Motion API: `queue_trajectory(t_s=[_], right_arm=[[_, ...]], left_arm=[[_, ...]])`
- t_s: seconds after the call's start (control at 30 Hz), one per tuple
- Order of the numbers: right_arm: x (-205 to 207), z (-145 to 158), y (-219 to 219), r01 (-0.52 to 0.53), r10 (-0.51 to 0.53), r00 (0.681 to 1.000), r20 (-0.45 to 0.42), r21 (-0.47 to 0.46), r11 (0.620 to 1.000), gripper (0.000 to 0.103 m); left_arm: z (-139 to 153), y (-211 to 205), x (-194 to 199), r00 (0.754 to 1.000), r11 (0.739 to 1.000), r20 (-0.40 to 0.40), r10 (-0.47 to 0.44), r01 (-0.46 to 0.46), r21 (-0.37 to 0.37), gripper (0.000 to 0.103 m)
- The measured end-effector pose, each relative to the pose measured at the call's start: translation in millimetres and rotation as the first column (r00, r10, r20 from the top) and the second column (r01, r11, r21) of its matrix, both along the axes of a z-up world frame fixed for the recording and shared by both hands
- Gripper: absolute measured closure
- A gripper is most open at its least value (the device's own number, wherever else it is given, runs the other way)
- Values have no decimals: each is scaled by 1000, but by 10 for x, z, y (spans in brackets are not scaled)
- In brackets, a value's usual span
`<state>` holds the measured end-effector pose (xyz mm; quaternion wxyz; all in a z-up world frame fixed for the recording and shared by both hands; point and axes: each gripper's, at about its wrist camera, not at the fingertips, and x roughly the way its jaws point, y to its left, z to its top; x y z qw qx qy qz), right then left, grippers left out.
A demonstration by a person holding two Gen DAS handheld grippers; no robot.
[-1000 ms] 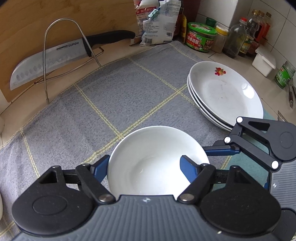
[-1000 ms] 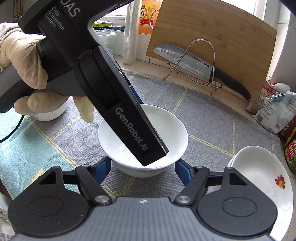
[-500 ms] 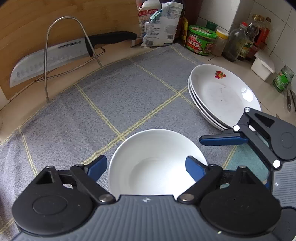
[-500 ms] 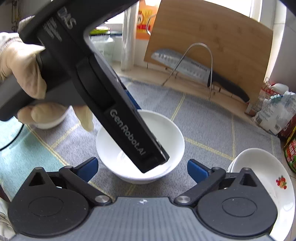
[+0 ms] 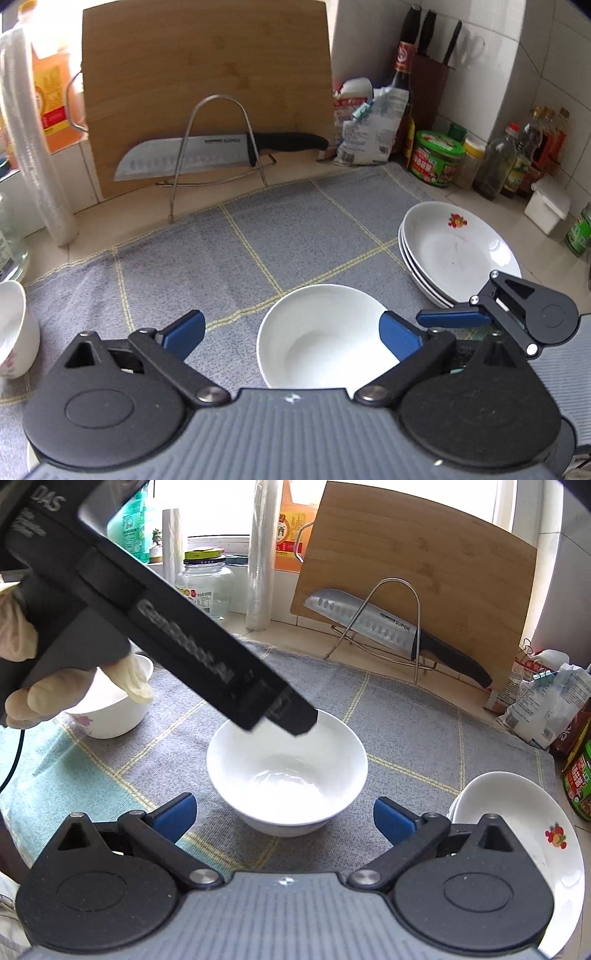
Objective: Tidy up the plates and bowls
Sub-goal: 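Move both tools to opposite rims of the large white bowl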
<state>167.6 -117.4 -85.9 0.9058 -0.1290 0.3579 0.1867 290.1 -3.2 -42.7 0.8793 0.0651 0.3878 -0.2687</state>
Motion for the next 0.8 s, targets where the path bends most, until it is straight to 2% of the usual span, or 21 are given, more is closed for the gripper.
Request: queue_trajectory(t_s=[0.17, 0.27, 0.4, 0.6, 0.8], right_arm=[[-81, 14, 27, -48, 48, 999, 9, 2, 999, 0], [-126, 21, 50, -84, 84, 996, 10, 20, 996, 0], [-161, 53, 111, -132, 132, 991, 19, 26, 991, 0], [-175, 150, 325, -155, 154, 987, 41, 12, 988, 0], [-183, 132, 749, -109, 109, 993, 46, 3, 994, 0]], left_arm=[[77, 177, -242, 994, 994, 39, 98, -97, -44, 2], [107, 317, -359, 986, 984, 33, 165, -162, -79, 2], [173, 543, -535, 970, 970, 51, 237, -233, -70, 2], [232, 966, -582, 967, 966, 43, 251, -247, -77, 1], [141, 1396, -506, 983, 980, 17, 184, -182, -82, 1]])
